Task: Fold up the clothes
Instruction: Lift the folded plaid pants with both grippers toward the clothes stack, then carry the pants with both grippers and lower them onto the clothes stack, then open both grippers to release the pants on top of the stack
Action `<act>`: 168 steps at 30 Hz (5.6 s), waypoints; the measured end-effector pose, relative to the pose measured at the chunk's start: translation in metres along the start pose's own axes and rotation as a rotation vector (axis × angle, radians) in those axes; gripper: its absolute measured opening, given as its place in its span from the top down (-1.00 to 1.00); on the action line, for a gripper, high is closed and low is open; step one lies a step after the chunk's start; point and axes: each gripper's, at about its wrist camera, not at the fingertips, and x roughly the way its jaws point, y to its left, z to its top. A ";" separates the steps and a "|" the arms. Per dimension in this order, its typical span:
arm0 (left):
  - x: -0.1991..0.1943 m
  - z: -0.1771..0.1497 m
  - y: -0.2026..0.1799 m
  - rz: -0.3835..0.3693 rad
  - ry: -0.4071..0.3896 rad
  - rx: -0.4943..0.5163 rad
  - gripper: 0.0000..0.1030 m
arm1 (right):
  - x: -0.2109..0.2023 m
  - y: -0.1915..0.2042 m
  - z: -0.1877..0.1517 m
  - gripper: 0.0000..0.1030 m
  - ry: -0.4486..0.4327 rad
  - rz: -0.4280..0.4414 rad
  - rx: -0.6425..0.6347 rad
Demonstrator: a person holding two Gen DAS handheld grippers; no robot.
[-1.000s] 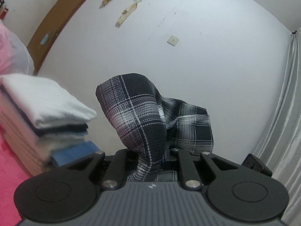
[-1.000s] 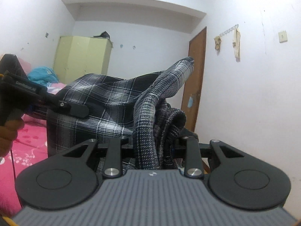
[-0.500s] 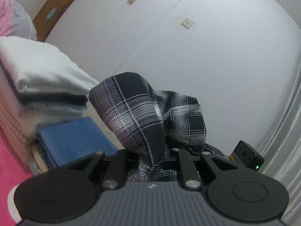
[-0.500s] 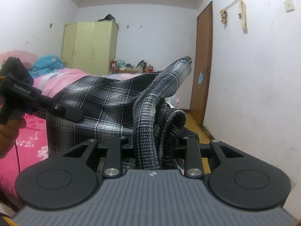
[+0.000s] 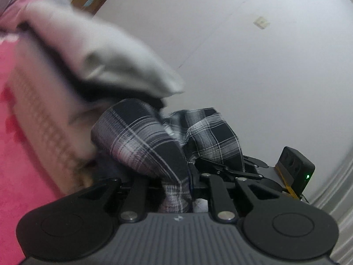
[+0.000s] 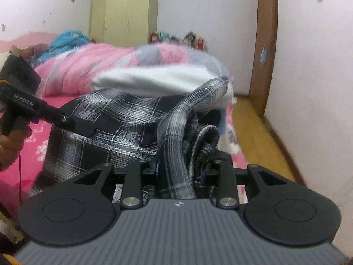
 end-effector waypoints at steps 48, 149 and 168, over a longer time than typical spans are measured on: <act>0.006 -0.031 0.041 0.118 -0.052 -0.235 0.28 | 0.054 0.065 0.026 0.63 0.136 -0.090 -0.093; -0.025 -0.151 -0.126 0.250 0.059 1.026 -0.21 | -0.130 0.052 -0.162 -0.19 -0.241 -0.302 0.974; -0.022 -0.134 -0.130 0.209 0.109 0.986 0.45 | -0.134 0.064 -0.156 0.75 -0.168 -0.431 0.835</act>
